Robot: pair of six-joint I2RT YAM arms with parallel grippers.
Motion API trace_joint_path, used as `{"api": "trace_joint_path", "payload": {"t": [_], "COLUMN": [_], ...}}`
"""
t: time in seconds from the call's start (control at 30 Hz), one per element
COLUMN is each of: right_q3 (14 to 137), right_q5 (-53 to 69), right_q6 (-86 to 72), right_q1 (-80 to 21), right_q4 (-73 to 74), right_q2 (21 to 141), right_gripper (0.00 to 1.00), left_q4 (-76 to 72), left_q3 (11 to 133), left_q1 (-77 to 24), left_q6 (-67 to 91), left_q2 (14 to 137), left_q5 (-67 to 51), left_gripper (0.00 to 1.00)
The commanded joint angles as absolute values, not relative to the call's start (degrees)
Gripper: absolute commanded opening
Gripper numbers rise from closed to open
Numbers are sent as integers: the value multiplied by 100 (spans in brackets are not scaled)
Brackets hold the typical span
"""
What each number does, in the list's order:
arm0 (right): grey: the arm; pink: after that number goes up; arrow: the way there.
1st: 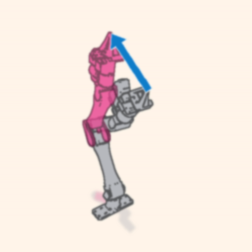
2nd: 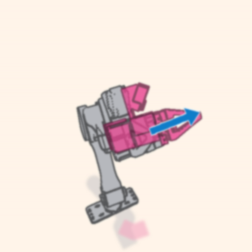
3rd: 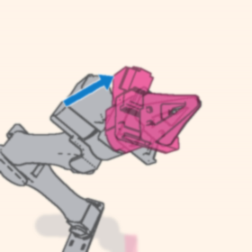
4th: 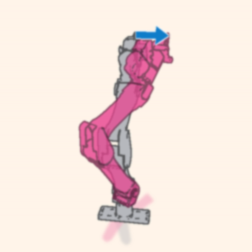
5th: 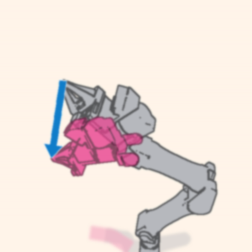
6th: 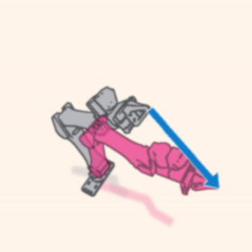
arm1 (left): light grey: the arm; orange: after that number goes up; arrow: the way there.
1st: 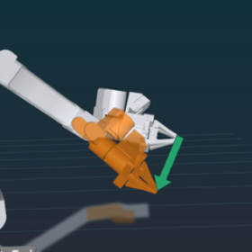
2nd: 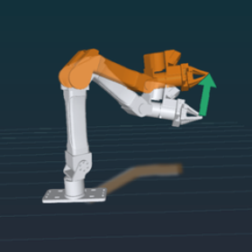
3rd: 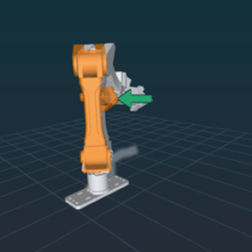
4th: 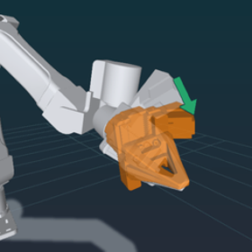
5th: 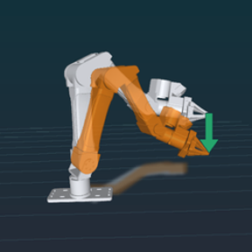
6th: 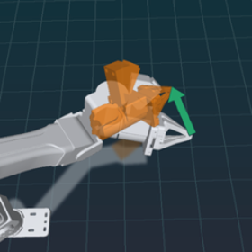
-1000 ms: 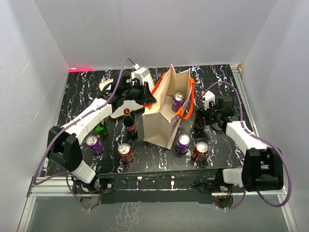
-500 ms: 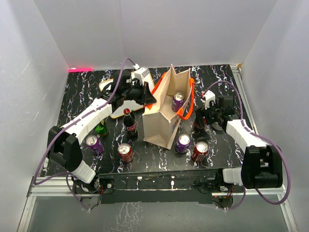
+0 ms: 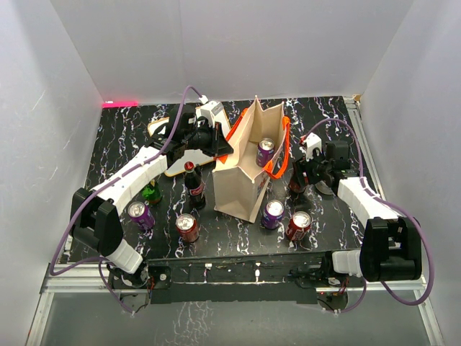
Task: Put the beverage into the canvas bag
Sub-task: Pick up the drink from the center of the board, then place the drink in the canvas bag.
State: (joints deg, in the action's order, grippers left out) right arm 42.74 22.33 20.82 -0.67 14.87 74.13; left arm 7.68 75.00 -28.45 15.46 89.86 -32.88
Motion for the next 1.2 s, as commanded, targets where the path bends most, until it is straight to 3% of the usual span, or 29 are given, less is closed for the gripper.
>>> {"api": "trace_joint_path", "payload": {"t": [0.0,0.23,0.3,0.87,1.17], "right_q3": [4639,5548,5851,9291,10179], "right_q5": [2236,2439,2460,2796,2819], "right_q6": [2064,1810,1714,1404,1393], "right_q1": [-53,-53,-53,-309,-1407], "right_q4": [1353,2068,2221,3441,3398], "right_q2": [7300,7026,6919,7149,7859], "right_gripper": [49,14,8,8,8], "left_q4": [744,747,737,781,804], "left_q3": [7454,7471,7470,7576,7593], "left_q1": [-2824,-2824,-2830,-2897,-2915], "left_q6": [1499,1500,1507,1460,1389], "left_q2": [8810,8825,8839,8916,8923], "left_q5": [-3410,-3419,-3424,-3428,-3459], "left_gripper": [0,0,0,0,0]}}
